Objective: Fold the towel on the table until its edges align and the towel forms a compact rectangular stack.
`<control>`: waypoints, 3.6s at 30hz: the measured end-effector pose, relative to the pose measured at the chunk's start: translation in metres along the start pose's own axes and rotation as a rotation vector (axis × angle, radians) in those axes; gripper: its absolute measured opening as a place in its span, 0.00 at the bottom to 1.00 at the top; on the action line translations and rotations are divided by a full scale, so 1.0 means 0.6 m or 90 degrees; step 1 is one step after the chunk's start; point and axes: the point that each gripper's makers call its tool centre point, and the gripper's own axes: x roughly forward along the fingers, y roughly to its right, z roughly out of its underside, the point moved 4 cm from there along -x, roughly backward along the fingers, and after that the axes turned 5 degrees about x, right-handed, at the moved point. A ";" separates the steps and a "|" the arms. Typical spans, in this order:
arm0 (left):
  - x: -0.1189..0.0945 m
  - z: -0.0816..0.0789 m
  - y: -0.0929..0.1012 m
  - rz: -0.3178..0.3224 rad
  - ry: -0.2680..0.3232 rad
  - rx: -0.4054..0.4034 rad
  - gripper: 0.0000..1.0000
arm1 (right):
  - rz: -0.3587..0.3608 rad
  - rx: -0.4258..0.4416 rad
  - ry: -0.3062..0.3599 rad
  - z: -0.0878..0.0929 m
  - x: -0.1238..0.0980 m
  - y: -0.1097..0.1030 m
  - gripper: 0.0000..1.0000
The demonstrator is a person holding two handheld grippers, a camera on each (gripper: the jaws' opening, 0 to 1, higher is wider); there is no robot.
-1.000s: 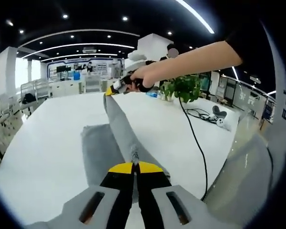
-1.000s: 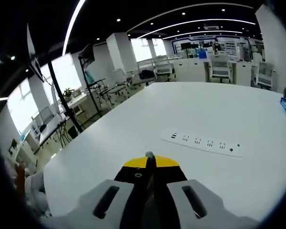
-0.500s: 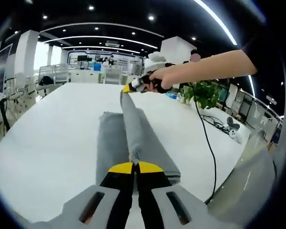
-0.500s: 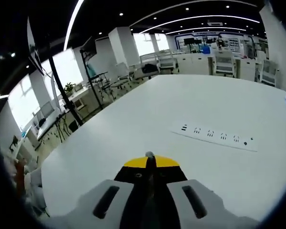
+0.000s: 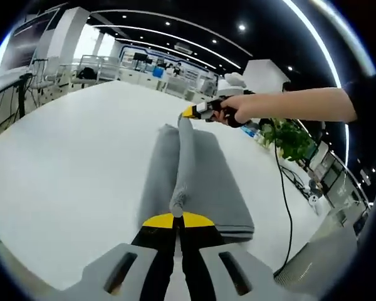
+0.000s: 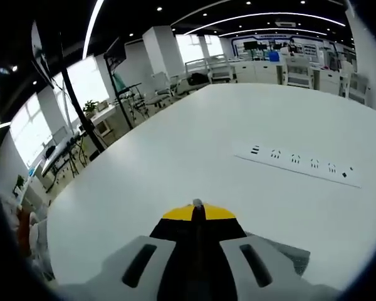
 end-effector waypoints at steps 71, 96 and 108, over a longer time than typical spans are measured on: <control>0.246 -0.149 -0.052 0.045 -0.059 0.233 0.28 | 0.017 -0.012 -0.055 0.195 -0.205 0.076 0.29; 0.263 -0.114 -0.041 0.062 -0.097 0.166 0.08 | -0.006 -0.009 -0.033 0.227 -0.210 0.069 0.10; 0.267 -0.085 0.044 0.104 -0.102 0.212 0.08 | 0.020 -0.003 -0.024 0.250 -0.277 0.129 0.10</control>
